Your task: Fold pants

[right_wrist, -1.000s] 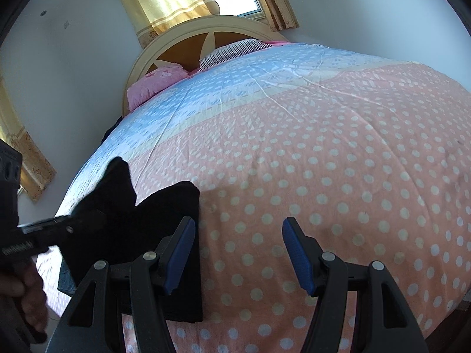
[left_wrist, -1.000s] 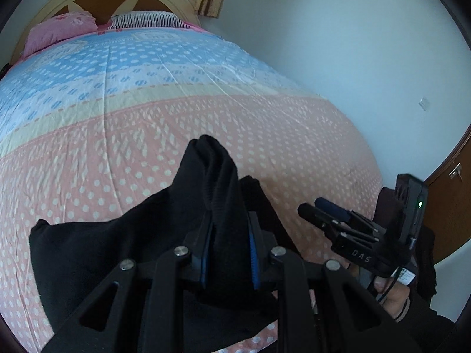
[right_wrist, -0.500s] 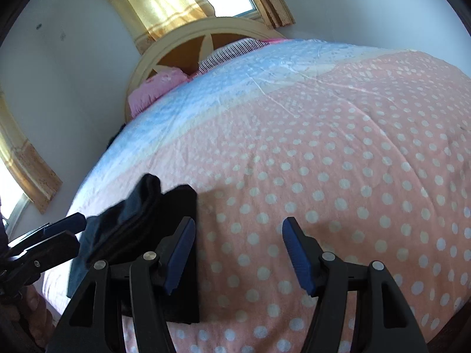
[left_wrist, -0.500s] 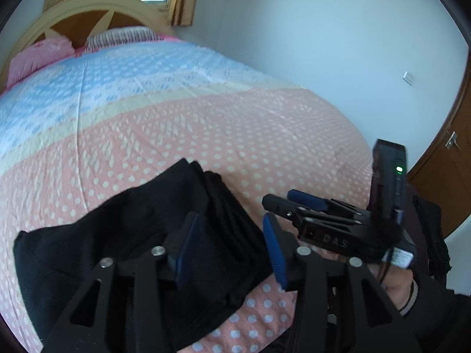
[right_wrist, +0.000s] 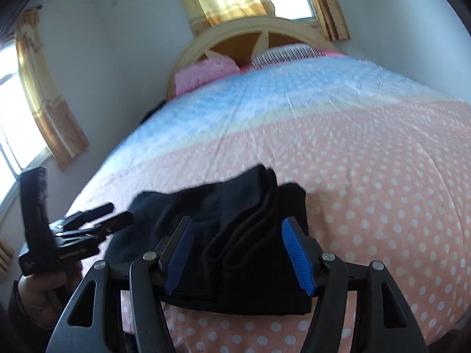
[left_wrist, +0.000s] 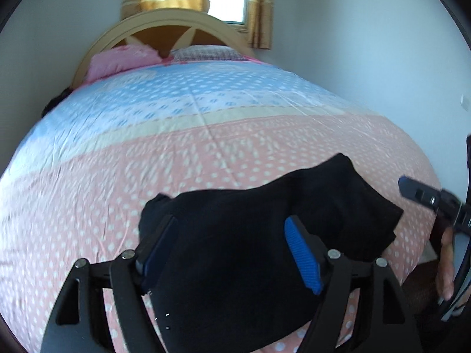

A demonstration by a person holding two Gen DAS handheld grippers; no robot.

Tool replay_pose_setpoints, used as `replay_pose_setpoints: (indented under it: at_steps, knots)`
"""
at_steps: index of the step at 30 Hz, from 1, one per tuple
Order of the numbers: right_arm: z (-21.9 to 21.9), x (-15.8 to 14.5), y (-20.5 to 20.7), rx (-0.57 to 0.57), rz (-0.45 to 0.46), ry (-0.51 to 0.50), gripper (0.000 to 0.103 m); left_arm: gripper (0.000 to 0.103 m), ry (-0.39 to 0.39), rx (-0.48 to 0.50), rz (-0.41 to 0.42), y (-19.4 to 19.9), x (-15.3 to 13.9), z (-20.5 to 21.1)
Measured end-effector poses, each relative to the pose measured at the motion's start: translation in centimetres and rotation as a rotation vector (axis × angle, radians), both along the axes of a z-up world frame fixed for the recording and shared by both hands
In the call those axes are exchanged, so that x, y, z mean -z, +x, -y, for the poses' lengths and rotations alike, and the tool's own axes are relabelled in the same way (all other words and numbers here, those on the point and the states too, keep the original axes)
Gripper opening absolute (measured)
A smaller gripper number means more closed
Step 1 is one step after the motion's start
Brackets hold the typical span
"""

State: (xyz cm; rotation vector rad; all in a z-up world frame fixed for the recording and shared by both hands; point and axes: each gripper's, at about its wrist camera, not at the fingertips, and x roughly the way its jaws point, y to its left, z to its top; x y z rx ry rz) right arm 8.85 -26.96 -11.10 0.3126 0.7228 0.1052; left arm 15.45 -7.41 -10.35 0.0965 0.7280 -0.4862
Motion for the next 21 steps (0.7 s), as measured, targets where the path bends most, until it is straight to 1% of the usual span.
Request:
replay_pose_setpoints:
  at_steps: [1,2,3,4,5,7,9,12,14,15,16,17,18,19,20,21]
  knots:
    - [0.0,0.5,0.4,0.005,-0.033,0.005,0.057,0.081,-0.004,-0.017,-0.004,0.2,0.2,-0.4]
    - [0.1,1.1,0.6,0.005,-0.066,0.016,0.045,0.085,0.002,-0.026,0.001,0.3,0.5,-0.7]
    - [0.2,1.5,0.7,-0.004,-0.091,0.021,0.017,0.086,0.012,-0.033,0.010,0.3,0.7,-0.7]
    - [0.3,1.5,0.5,0.000,-0.092,0.019,0.017,0.091,0.026,-0.042,0.019,0.3,0.8,-0.8]
    - [0.8,1.4,0.1,0.000,-0.086,0.038,0.017,0.095,0.034,-0.048,0.024,0.3,1.0,-0.9]
    - [1.9,1.8,-0.4,0.006,-0.105,0.084,0.016,0.098,0.036,-0.056,0.032,0.2,1.2,-1.4]
    - [3.3,2.8,-0.9,0.030,-0.131,0.113,0.016,0.100,0.035,-0.062,0.029,0.4,1.6,-1.7]
    - [4.3,3.9,-1.5,0.037,-0.144,0.172,0.016,0.101,0.046,-0.082,0.005,0.9,2.7,-2.1]
    - [4.3,3.9,-1.3,0.030,-0.131,0.163,0.018,0.101,0.041,-0.085,-0.013,1.0,3.4,-2.4]
    - [4.4,3.9,-1.3,0.030,-0.123,0.162,0.028,0.101,0.041,-0.084,-0.020,1.0,3.8,-2.4]
    - [4.8,4.1,-1.3,0.046,-0.119,0.171,0.047,0.101,0.046,-0.085,-0.025,1.1,4.1,-2.4]
    - [5.3,4.2,-1.4,0.084,-0.123,0.164,0.057,0.101,0.048,-0.085,-0.032,1.1,4.4,-2.3]
    - [5.7,4.1,-1.5,0.118,-0.120,0.153,0.060,0.101,0.045,-0.084,-0.037,1.1,4.6,-2.4]
    - [6.0,3.7,-1.6,0.139,-0.100,0.143,0.060,0.101,0.042,-0.083,-0.041,1.1,4.7,-2.4]
    - [6.0,3.0,-1.8,0.148,-0.074,0.126,0.060,0.101,0.040,-0.083,-0.041,1.0,4.7,-2.5]
    - [5.5,1.7,-2.0,0.149,-0.023,0.090,0.060,0.101,0.035,-0.082,-0.037,0.9,4.6,-2.6]
